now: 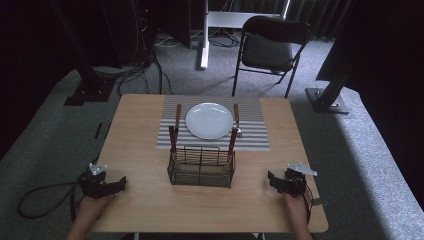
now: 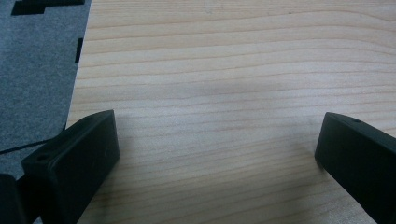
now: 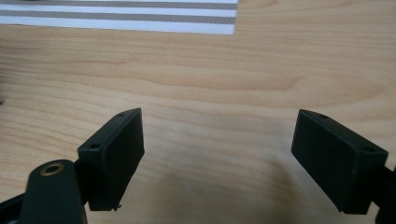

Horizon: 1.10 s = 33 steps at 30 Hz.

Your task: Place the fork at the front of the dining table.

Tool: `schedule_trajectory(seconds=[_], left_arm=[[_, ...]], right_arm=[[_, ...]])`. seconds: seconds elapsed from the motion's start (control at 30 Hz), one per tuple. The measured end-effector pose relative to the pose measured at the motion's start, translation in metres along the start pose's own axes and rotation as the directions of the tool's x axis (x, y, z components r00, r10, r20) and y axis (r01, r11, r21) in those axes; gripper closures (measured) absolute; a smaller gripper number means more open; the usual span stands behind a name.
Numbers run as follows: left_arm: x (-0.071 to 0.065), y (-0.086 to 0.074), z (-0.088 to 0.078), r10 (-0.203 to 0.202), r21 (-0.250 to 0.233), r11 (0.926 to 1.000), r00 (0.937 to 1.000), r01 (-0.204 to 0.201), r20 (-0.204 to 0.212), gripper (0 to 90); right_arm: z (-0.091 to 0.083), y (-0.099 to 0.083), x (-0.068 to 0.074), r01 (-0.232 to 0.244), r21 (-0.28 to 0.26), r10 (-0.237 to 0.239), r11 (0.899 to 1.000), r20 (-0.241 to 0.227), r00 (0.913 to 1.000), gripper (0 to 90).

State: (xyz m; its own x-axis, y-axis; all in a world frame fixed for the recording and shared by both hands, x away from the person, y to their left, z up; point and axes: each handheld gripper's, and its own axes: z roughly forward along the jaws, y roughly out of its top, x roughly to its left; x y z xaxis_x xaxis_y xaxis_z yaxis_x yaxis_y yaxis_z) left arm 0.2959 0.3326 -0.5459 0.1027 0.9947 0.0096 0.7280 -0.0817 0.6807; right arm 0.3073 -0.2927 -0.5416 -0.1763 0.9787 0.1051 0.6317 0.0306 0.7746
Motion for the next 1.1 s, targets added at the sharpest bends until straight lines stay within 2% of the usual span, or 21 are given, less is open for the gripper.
schedule_trajectory(seconds=[0.17, 0.47, 0.57, 0.7, 1.1], left_arm=[[0.0, 0.0, 0.0, 0.0, 0.0, 1.0, 1.0, 0.0, 0.0, 0.0], [0.0, 0.0, 0.0, 0.0, 0.0, 1.0, 1.0, 0.0, 0.0, 0.0], [0.0, 0.0, 0.0, 0.0, 0.0, 1.0, 1.0, 0.0, 0.0, 0.0], [0.0, 0.0, 0.0, 0.0, 0.0, 1.0, 1.0, 0.0, 0.0, 0.0], [0.0, 0.0, 0.0, 0.001, 0.001, 1.0, 1.0, -0.001, -0.001, 0.0]], right_arm=[[-0.008, -0.007, -0.004, -0.005, -0.005, 0.006, 1.0, 0.055, 0.9985, 16.4], [-0.022, -0.023, -0.017, -0.011, 0.002, 0.011, 1.0, 0.114, 0.9934, 16.4], [-0.027, -0.027, -0.02, -0.022, 0.013, 0.02, 1.0, 0.115, 0.9931, 16.4], [-0.028, -0.03, -0.022, -0.016, 0.069, 0.007, 0.998, 0.14, 0.9901, 16.2], [-0.028, -0.03, -0.023, -0.011, 0.075, 0.0, 0.997, 0.144, 0.9896, 14.6]])
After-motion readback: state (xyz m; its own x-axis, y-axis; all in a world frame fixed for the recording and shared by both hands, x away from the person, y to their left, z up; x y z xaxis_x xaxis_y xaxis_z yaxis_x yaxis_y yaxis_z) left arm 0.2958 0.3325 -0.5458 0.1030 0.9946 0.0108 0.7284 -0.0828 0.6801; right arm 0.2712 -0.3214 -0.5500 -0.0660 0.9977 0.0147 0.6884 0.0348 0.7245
